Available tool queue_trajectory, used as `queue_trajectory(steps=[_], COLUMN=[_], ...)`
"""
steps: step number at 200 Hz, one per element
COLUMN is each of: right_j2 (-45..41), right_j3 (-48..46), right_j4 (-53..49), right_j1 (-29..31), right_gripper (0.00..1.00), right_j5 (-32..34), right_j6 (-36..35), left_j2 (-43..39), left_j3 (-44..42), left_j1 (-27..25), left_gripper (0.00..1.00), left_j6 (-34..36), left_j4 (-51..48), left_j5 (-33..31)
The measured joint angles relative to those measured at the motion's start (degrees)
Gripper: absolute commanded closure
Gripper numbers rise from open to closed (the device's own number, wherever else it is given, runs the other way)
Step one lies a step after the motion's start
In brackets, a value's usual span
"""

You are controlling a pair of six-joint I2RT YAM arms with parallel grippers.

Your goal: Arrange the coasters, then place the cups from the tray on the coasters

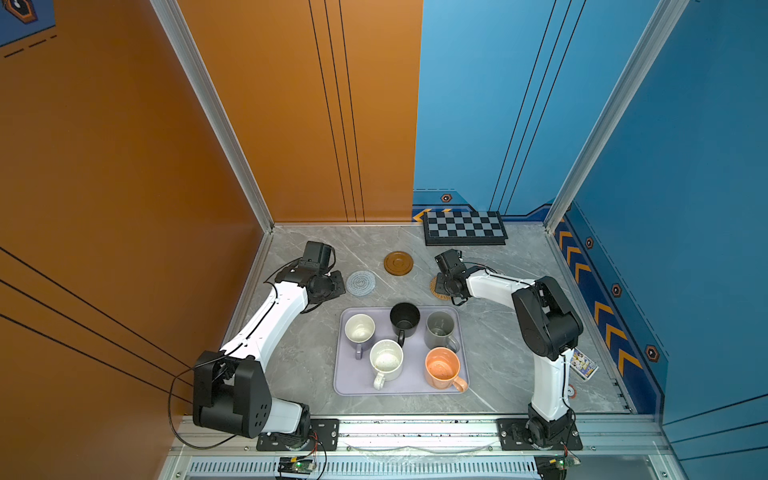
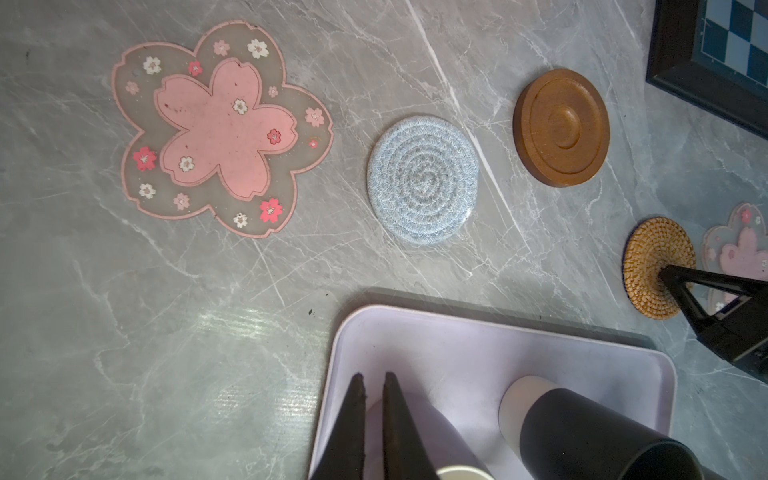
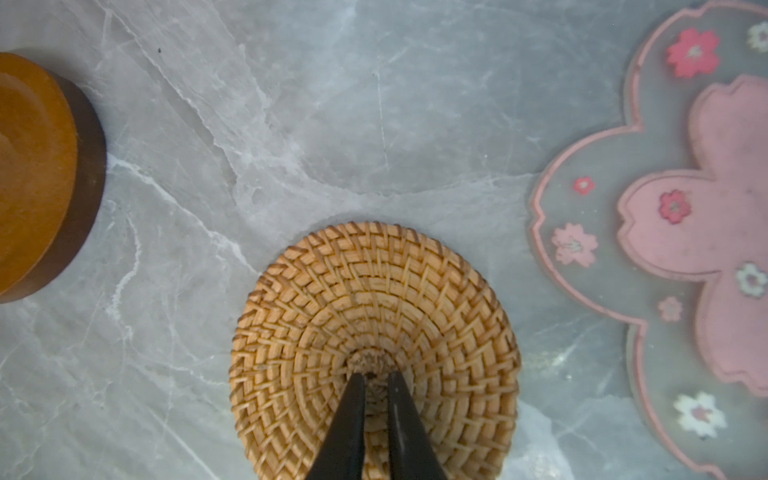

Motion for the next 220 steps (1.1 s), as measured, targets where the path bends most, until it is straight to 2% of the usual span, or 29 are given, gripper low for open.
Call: queue_trajectory(steps=[172, 197, 220], right_j2=[2.0, 2.0, 2.0], right_j3=[3.2, 3.8, 4.1], right_j4=[-0.4, -0.5, -1.0], right_j1=[-2.3, -2.1, -1.9], right_gripper=[0.85, 0.83, 0.77], right_j5=[-0.4, -0.5, -0.4], right_j6=[-0.2, -0.3, -0.6], left_j2=[2.4, 3.1, 4.2], left_j3=[0.3, 0.9, 2.0], left_j1=[-1.2, -1.6, -2.2], left_gripper=[0.86, 0.86, 0.86], left_j6=[0.0, 0.0, 0.0], left_j4=[0.0, 0.0, 0.0], left_j5=[0.0, 0.0, 0.0])
